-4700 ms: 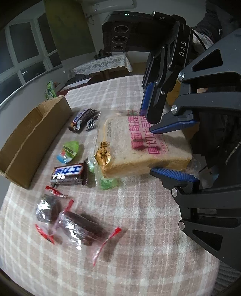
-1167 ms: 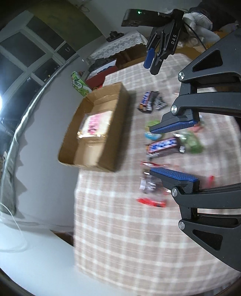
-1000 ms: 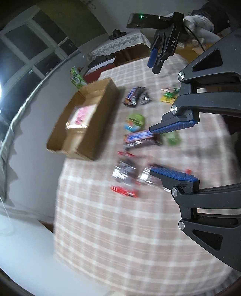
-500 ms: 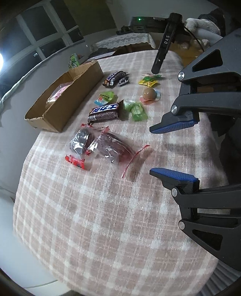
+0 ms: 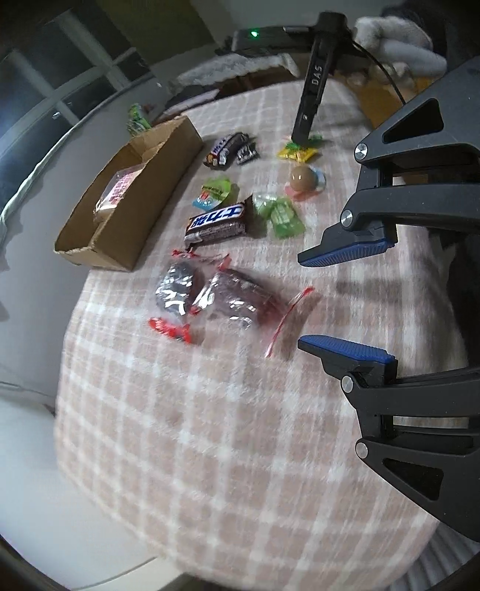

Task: Organize snacks
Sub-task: 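Move the left gripper over the red-wrapped chocolate bag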

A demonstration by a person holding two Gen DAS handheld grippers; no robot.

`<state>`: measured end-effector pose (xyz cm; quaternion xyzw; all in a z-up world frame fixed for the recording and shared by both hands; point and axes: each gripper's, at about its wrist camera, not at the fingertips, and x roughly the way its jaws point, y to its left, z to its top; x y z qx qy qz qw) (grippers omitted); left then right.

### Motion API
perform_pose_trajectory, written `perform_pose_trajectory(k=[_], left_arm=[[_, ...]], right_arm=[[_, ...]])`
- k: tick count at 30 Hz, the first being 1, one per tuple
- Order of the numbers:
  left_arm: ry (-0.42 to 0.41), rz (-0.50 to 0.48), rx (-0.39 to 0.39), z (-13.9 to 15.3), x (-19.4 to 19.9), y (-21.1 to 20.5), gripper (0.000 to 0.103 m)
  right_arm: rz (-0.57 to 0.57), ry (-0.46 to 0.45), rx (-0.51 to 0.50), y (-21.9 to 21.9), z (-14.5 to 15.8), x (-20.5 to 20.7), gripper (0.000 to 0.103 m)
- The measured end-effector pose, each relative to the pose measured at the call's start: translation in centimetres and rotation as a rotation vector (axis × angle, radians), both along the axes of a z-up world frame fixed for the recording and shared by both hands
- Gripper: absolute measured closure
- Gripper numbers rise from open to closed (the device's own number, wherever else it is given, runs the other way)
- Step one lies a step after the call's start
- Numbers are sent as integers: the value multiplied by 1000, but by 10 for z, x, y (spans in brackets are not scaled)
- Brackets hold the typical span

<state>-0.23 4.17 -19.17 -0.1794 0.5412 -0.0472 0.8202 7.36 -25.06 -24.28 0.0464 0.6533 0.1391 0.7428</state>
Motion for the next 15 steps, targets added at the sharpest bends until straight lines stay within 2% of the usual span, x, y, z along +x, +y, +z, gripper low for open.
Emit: perform_pose_trajectory(k=[4,8,12,14,15], left_arm=[[-44,-39,73,12,6,-4,64],[-49,-60,95,11,18,-10,64],[-50,-86,102,11,19,-14,64],[-39,-95,122,7,22,-15,64],[-36,-95,123,6,23,-15,64]], right_arm=[[35,-15,-40,8,0,-3,50],[34,-14,-48,10,1,-2,56],[-8,19,22,-5,1,0,57],[-7,14,14,-8,0,0,58],[7,8,0,-8,-1,0,63]])
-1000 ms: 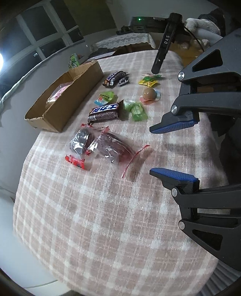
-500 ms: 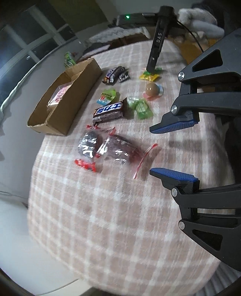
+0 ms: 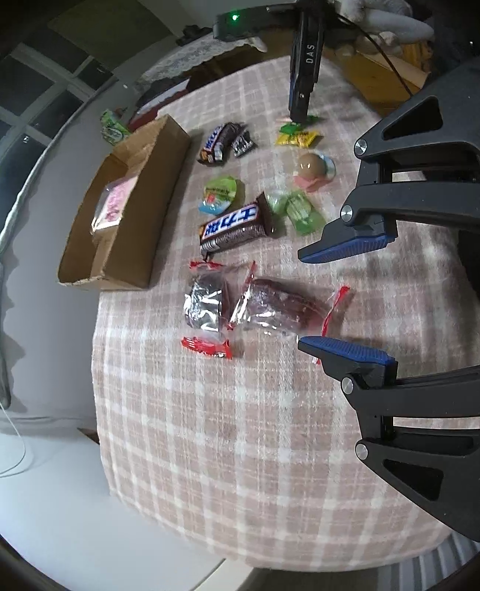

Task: Organize snacks
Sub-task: 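Move the left gripper over the red-wrapped chocolate bag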

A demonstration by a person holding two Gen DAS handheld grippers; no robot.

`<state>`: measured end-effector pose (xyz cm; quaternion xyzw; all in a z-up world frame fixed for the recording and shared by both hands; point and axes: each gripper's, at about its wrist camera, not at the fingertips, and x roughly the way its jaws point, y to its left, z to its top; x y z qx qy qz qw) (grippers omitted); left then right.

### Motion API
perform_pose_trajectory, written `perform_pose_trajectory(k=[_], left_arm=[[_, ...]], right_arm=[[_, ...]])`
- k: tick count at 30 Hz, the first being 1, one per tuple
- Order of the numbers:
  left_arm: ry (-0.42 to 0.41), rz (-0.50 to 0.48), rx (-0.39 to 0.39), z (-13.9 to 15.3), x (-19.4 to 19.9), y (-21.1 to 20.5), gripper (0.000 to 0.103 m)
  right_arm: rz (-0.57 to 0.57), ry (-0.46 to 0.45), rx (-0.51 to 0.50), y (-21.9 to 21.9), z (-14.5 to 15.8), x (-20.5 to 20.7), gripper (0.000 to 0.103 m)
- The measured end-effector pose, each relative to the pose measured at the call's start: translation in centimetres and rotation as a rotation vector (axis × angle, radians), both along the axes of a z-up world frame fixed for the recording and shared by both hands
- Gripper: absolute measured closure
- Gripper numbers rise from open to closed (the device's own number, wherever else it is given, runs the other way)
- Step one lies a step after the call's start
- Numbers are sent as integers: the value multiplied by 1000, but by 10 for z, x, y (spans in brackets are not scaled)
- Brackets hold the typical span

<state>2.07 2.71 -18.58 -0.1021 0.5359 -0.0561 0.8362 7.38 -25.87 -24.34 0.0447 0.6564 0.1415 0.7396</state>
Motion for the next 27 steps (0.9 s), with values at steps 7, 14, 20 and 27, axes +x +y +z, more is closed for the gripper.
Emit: perform_pose_trajectory(k=[7,14,20,27], left_arm=[[6,-11,9,-6,14,1,64],[16,-31,13,-12,22,-3,64],[28,-11,-67,-4,10,2,64],[35,-7,-25,-8,24,-6,62]], right_arm=[[74,-4,-41,-10,2,2,73],[60,-6,-52,-13,5,7,72],[37,-3,-45,-5,4,12,72],[25,-4,-68,-3,0,16,72]])
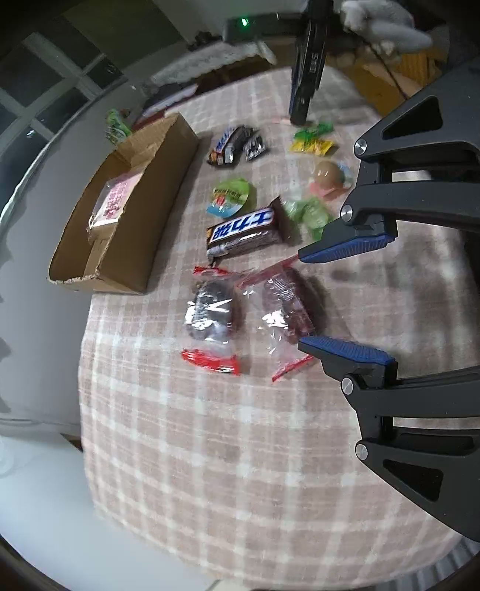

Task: Organize snacks
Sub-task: 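Move the left gripper over the red-wrapped chocolate bag, then grasp the chocolate bag with the left gripper while the right grasps the pink candy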

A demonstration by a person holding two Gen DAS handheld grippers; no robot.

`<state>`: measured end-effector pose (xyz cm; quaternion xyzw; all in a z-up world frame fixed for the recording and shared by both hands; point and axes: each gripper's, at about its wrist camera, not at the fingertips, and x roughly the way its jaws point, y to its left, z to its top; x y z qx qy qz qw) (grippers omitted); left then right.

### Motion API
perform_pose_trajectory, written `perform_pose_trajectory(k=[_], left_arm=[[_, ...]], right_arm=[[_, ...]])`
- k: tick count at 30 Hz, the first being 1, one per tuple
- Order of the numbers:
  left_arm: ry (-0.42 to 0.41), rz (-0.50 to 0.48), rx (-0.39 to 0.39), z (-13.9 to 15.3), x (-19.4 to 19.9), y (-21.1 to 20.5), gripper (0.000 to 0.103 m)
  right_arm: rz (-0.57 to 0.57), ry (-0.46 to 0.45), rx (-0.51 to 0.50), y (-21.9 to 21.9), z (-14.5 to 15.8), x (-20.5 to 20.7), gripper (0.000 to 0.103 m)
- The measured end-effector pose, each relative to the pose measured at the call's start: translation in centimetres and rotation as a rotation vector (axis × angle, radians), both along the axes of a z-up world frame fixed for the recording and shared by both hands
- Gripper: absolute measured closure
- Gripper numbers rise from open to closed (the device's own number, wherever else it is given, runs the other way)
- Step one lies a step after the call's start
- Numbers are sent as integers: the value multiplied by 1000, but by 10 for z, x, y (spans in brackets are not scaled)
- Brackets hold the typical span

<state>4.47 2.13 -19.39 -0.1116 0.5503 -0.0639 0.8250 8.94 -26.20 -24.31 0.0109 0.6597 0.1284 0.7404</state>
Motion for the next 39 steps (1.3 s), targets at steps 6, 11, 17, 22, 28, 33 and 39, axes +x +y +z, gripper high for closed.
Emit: perform_pose_trajectory(k=[6,11,17,22,28,33,39], left_arm=[[-44,-98,95,14,2,-8,61],[-50,-220,78,16,18,-7,61],[21,-293,-9,-1,39,-6,61],[61,-339,36,-8,27,-16,61],[55,-319,98,-16,19,-29,58],[35,-327,115,-18,14,-34,58],[15,-307,84,-18,9,-28,64]], right_arm=[[17,2,-9,5,-1,2,72],[18,2,-4,1,-1,1,72],[13,6,14,-1,-1,0,72],[21,3,7,-4,2,-2,72],[16,7,9,-4,3,-1,72],[-23,30,45,-11,1,5,72],[15,2,-28,0,2,6,79]])
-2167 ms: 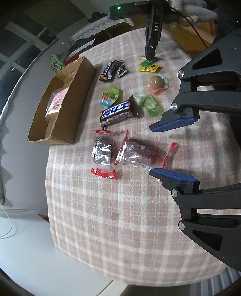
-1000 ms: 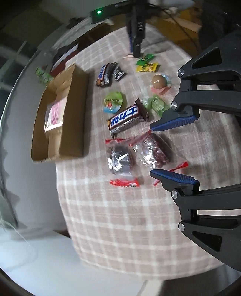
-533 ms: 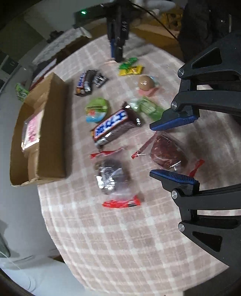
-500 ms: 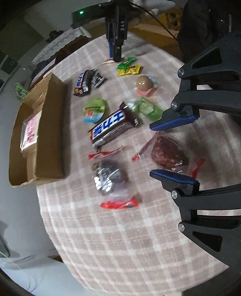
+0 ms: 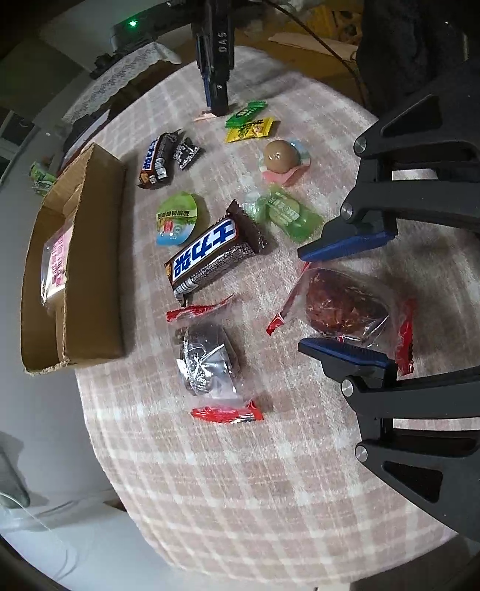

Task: Organize snacks
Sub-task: 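Grasp the chocolate bag with the left gripper while the right grasps the pink candy, then carry both candies into the box and open both grippers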

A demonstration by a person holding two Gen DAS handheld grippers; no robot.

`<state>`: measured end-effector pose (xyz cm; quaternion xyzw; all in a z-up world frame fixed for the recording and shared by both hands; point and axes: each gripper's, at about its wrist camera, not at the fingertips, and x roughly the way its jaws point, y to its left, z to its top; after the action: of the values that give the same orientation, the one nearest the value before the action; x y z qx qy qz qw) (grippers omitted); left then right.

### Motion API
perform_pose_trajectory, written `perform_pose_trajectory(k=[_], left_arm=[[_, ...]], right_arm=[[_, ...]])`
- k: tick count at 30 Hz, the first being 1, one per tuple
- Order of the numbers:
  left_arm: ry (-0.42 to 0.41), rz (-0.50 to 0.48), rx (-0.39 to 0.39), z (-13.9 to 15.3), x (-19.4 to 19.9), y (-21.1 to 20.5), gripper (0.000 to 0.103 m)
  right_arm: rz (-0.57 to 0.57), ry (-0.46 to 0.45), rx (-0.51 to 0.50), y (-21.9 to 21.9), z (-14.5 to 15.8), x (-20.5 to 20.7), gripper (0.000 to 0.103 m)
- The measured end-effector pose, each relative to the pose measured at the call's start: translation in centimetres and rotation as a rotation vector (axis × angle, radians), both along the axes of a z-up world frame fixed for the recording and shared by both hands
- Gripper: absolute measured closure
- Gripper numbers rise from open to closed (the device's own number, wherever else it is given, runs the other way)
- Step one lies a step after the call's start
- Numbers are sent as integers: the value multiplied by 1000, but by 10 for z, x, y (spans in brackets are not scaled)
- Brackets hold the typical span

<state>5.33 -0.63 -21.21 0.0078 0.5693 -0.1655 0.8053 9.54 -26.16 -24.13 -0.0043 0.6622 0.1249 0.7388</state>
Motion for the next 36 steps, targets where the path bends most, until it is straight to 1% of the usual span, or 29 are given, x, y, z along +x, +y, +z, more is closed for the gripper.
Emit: perform_pose_trajectory(k=[3,8,13,19,22,25,28,33,36], left_arm=[[5,47,-43,1,-4,10,66],[8,109,-98,5,-8,23,67],[-8,144,-144,17,-7,29,67],[-30,139,-168,30,-4,24,67],[-34,128,-159,28,1,16,67],[-31,125,-163,27,1,13,67],[-32,124,-160,28,0,12,67],[-33,146,-163,28,1,17,67],[-44,152,-170,33,2,20,67]], right_arm=[[10,-18,-20,3,4,0,89],[0,-28,-3,1,6,1,92],[-26,-54,35,-14,19,6,96],[-33,-68,37,-26,31,11,97],[-24,-34,59,-29,25,16,97],[0,-39,48,-28,19,14,97],[20,-26,24,-21,11,12,97],[31,-66,13,-16,15,16,97],[11,-75,38,-20,24,19,98]])
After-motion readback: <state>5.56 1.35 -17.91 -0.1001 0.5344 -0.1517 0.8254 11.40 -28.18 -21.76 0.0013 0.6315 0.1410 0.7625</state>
